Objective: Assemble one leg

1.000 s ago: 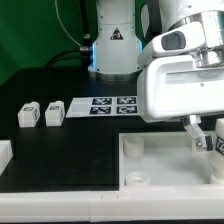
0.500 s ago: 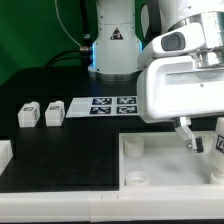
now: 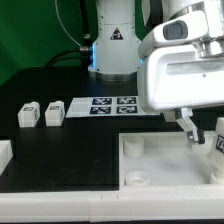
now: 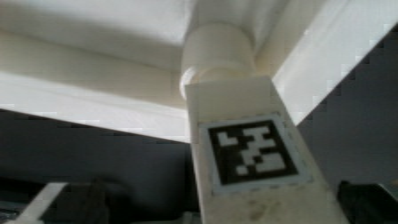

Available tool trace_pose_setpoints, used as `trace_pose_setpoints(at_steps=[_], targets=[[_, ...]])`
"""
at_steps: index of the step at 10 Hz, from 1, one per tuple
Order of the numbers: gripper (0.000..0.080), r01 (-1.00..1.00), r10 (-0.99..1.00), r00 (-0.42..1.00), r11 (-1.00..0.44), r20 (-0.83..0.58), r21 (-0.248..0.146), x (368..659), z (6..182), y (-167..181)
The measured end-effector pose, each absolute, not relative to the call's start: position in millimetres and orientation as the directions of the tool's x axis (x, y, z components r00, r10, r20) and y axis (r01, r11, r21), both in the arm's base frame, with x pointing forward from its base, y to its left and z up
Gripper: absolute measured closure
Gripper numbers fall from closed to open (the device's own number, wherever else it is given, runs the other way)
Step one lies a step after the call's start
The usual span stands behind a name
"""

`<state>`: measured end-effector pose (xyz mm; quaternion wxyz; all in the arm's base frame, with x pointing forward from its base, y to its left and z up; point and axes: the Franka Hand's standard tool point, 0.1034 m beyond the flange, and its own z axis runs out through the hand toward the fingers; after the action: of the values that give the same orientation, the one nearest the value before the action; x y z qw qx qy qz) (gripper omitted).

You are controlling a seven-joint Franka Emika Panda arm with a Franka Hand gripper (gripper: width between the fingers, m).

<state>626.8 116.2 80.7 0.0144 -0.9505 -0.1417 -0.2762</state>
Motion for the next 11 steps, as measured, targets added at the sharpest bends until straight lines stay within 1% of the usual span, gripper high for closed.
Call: trace_pose_setpoints(at_steps=[1,2,3,4,5,6,7,8,11], targets=[[0.015,0.286,0.27,0.843,-0.958,0.466,0.037,627.2,86.0,117.9],[0.015,0.286,0.269,0.849,-0.958,0.454,0.034,633.1,93.5,118.4],[0.015,0.29,0.276,0.889,-0.957,0.366,0.016,633.7,93.0,118.8],[0.015,0.286,0.275,0.922,-0.958,0.273,0.0,650.4,108.4,116.5],[0.015,0.286,0.277,0.935,-0.958,0.222,-0.01,658.3,111.0,116.5],[0.015,0.286,0.282,0.956,-0.958,0.076,-0.035,650.4,105.3,114.0],[0.015,0.282,0.283,0.959,-0.958,-0.006,-0.049,654.3,109.6,113.2],[0.015,0.286,0.285,0.958,-0.957,0.026,-0.044,663.9,108.4,109.3],[0.015,0.283,0.282,0.959,-0.958,0.024,-0.044,662.1,106.1,108.7]])
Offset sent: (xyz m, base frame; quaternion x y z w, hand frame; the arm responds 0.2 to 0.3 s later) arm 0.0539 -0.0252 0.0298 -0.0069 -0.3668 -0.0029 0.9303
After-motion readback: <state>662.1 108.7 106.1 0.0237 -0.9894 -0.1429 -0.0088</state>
